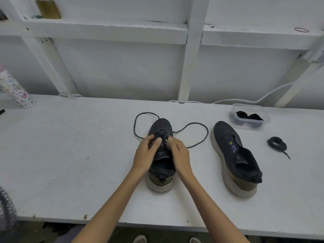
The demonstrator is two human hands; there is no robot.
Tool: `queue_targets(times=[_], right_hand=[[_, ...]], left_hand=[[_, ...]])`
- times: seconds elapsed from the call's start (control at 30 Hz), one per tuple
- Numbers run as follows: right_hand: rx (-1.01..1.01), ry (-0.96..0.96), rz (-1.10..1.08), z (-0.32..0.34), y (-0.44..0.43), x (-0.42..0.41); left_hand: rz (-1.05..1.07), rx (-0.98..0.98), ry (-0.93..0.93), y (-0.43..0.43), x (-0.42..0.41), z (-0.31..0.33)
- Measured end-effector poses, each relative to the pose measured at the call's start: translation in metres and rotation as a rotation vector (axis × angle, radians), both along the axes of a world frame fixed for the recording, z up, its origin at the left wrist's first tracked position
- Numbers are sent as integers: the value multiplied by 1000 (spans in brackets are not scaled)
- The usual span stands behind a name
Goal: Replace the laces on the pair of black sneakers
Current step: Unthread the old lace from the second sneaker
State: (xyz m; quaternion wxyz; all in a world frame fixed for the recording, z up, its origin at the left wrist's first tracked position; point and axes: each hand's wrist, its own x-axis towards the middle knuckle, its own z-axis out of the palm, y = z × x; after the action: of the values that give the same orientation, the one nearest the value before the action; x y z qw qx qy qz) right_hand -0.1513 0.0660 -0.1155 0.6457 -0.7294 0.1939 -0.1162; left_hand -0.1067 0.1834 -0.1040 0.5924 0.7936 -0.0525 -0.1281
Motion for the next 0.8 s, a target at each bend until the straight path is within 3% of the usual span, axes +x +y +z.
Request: queue_targets(times=[0.1,0.27,0.37,0.6,0.8], right_hand=[[-188,40,-21,3,-13,11],[-722,139,18,18,-24,30],[-913,174,78,21,-23,37],[-954,240,116,32,-28,56],[-663,232,272,41,-53,61]], left_hand=[[-123,-29,-1,-5,-14,-2],[-129,6,40,0,-9,-8],[-115,2,48,0,-10,-8],[-150,48,42,2,-10,-6],[-152,70,49,1,-9,-6]])
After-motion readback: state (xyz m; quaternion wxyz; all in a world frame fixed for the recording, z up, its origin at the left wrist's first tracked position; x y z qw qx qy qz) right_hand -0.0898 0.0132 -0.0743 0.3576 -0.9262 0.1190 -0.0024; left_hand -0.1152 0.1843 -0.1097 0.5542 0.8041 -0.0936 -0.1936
